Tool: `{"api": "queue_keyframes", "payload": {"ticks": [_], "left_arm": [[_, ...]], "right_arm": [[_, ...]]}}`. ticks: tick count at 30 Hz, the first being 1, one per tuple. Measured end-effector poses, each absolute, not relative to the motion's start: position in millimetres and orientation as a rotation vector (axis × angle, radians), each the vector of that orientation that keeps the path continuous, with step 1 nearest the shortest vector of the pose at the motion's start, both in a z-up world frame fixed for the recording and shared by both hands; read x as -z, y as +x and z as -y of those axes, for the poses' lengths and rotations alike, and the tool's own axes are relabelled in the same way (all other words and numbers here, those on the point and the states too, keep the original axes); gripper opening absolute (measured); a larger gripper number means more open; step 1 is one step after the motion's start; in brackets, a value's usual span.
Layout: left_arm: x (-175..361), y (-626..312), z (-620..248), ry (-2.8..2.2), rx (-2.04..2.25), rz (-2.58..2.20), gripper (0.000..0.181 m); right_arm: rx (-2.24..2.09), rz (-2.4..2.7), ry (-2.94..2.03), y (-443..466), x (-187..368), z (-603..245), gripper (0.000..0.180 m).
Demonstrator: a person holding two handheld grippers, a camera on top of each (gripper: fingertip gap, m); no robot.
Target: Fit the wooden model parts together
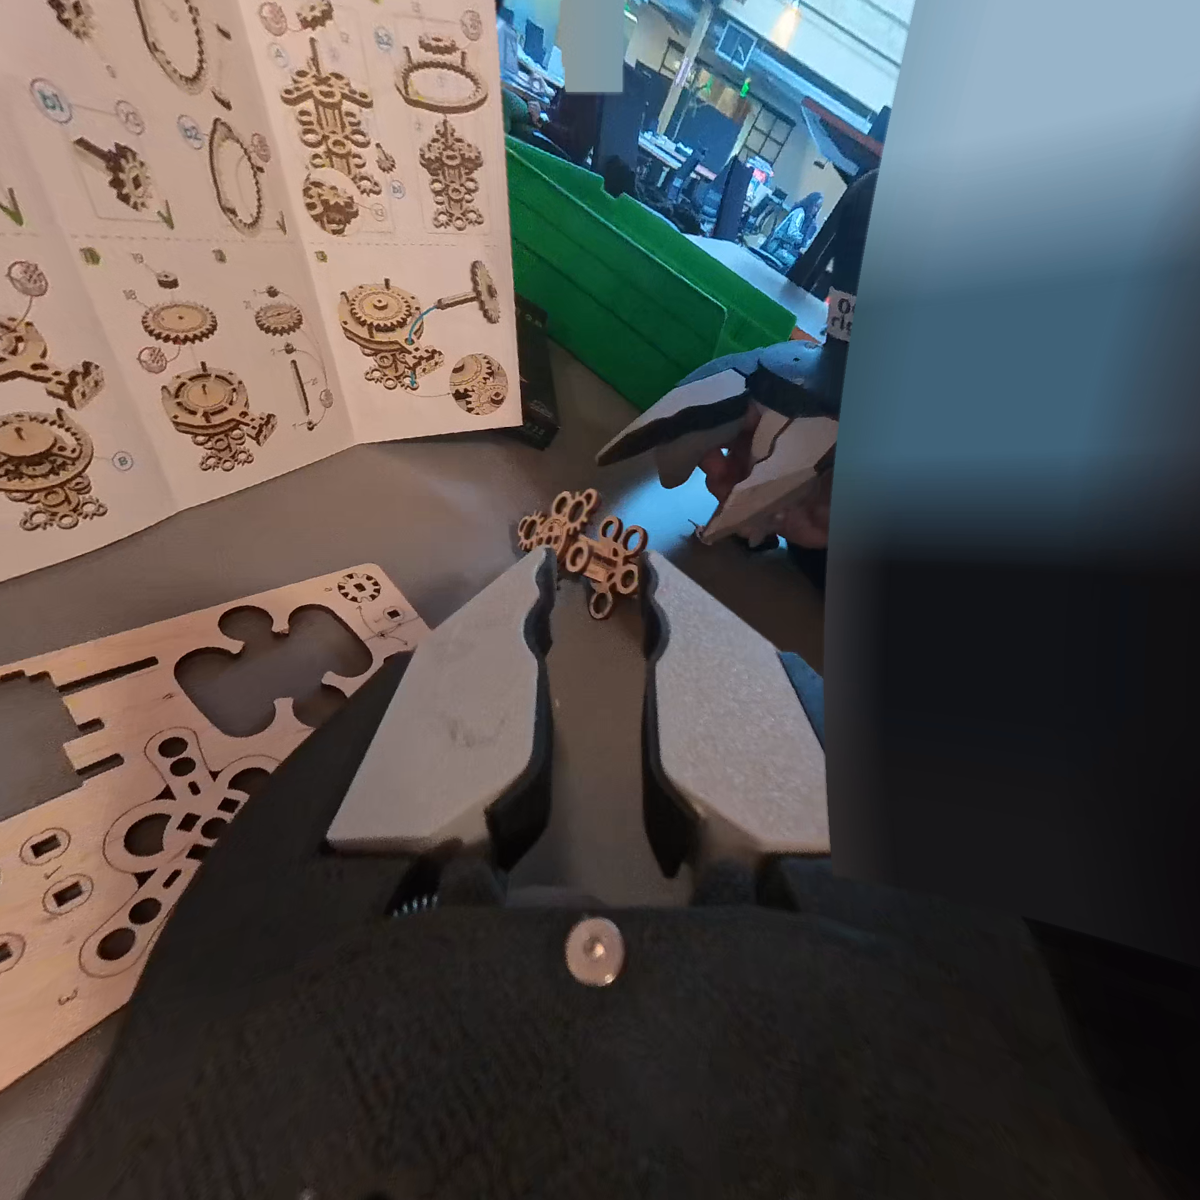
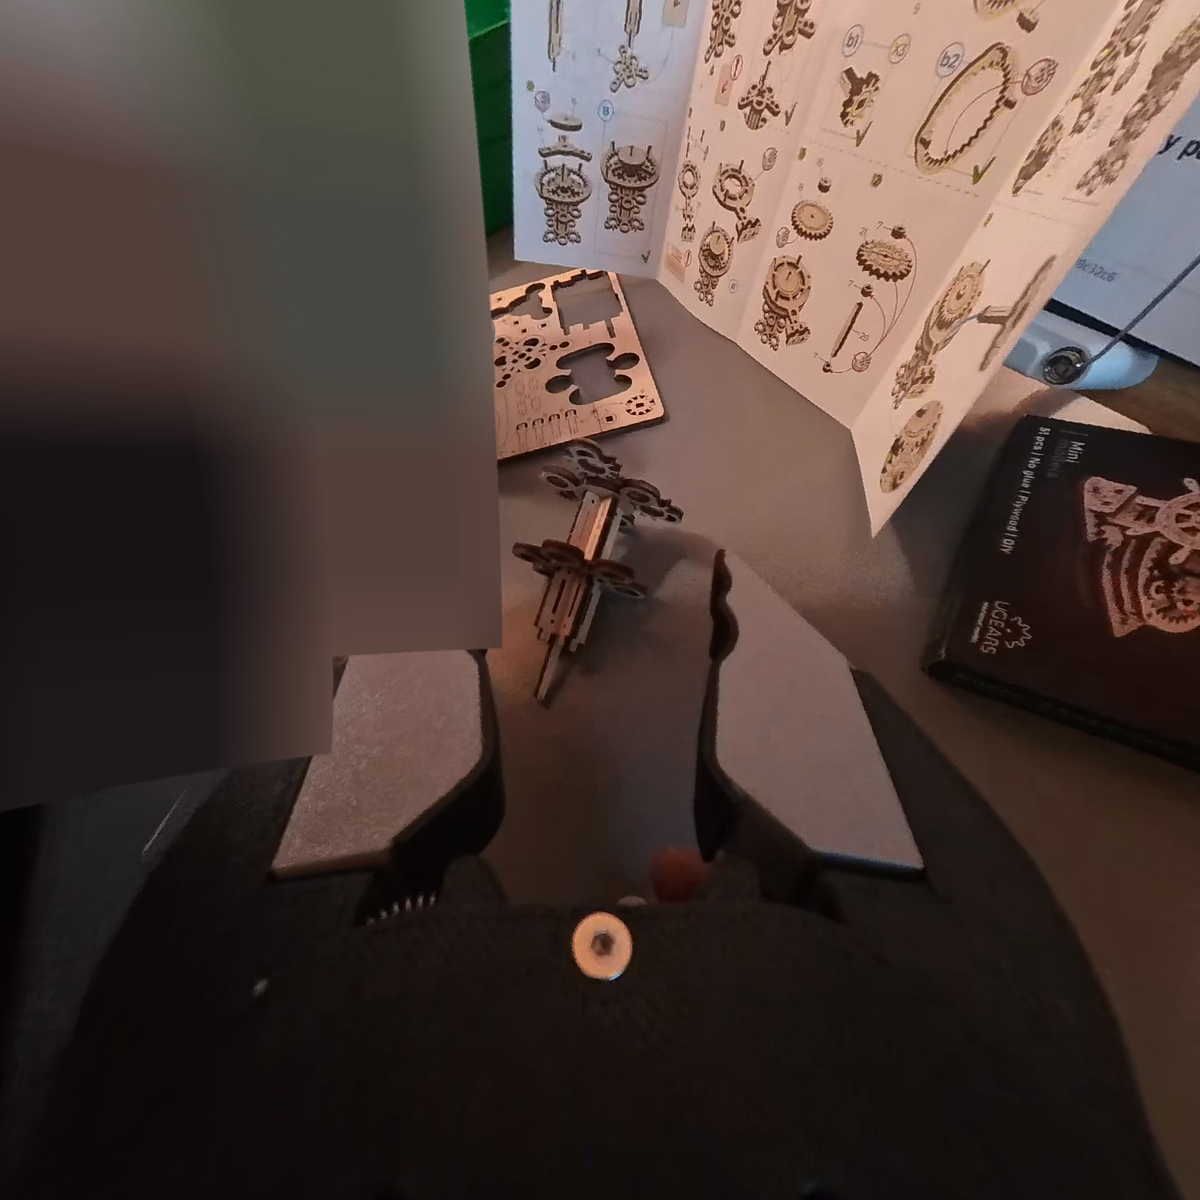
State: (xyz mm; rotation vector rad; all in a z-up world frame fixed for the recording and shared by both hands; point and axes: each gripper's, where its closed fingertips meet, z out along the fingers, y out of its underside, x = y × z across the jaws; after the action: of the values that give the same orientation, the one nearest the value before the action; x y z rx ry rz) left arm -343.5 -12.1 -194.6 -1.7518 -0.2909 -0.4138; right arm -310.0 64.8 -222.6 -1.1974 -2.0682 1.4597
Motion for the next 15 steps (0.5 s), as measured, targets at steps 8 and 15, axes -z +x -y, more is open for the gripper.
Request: {"api": "queue_keyframes", "payload": {"ticks": [8,15], "left_arm": [[193,-343,12,-1.768,0.374,0.271,0.021],[193,-349,14,-1.825,0.151,0.197,0.020]], "right_arm": [[-1.351,2.093,-1.190,-312,230,-62,0.074],[-1.260,2.151,-1.172,-309,239,-54,0.077]]}}
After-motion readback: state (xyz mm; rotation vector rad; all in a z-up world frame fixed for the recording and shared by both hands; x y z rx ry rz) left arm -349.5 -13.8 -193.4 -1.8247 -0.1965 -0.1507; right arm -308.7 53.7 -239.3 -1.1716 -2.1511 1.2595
